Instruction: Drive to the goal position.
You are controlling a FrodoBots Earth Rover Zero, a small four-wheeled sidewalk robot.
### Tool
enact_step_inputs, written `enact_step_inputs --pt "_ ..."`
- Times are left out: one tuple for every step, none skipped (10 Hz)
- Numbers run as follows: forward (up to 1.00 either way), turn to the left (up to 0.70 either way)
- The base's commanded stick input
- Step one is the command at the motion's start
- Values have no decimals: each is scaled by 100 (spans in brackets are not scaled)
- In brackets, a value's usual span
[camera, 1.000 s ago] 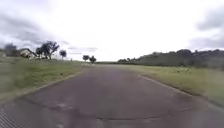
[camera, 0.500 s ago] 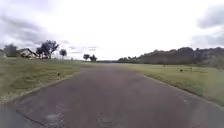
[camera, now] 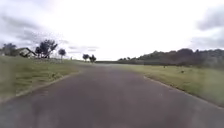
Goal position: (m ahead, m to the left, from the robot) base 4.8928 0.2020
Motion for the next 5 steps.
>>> enact_step_inputs --pt "70 3" --pt "70 3" --pt "70 3" --pt "70 35" --pt "70 35"
